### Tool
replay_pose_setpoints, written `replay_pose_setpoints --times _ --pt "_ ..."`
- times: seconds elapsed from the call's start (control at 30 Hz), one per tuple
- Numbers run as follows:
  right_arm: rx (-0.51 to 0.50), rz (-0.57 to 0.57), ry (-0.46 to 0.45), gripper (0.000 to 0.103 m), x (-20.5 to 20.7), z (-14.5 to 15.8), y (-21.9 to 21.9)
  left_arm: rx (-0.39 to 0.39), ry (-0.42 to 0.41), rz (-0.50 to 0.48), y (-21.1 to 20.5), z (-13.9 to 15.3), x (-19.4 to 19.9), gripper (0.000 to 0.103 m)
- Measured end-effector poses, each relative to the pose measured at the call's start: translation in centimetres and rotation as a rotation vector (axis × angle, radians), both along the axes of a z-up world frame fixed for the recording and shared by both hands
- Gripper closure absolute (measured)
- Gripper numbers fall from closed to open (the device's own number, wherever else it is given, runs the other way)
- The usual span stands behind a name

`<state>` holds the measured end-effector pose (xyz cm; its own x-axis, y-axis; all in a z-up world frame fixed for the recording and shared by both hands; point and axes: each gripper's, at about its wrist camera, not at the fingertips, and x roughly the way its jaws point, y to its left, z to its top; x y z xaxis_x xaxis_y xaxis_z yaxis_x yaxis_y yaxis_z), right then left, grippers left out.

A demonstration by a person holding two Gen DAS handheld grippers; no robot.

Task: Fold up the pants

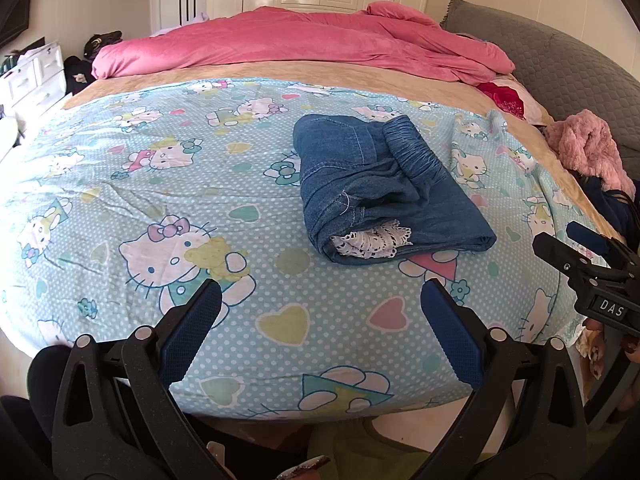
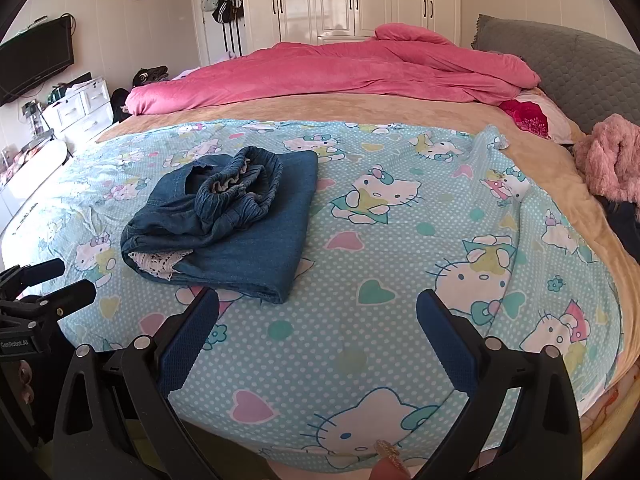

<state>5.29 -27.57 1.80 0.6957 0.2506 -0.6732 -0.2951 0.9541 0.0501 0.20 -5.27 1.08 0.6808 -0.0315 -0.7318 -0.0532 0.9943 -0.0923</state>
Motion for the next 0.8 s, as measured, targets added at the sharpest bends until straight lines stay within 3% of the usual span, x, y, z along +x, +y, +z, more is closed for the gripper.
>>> replay_pose_setpoints --times 0.8 --pt "-0.006 -0.003 0.002 0.004 0.13 -0.11 -0.22 0.008 0.02 0.017 0.23 -0.48 0.21 0.009"
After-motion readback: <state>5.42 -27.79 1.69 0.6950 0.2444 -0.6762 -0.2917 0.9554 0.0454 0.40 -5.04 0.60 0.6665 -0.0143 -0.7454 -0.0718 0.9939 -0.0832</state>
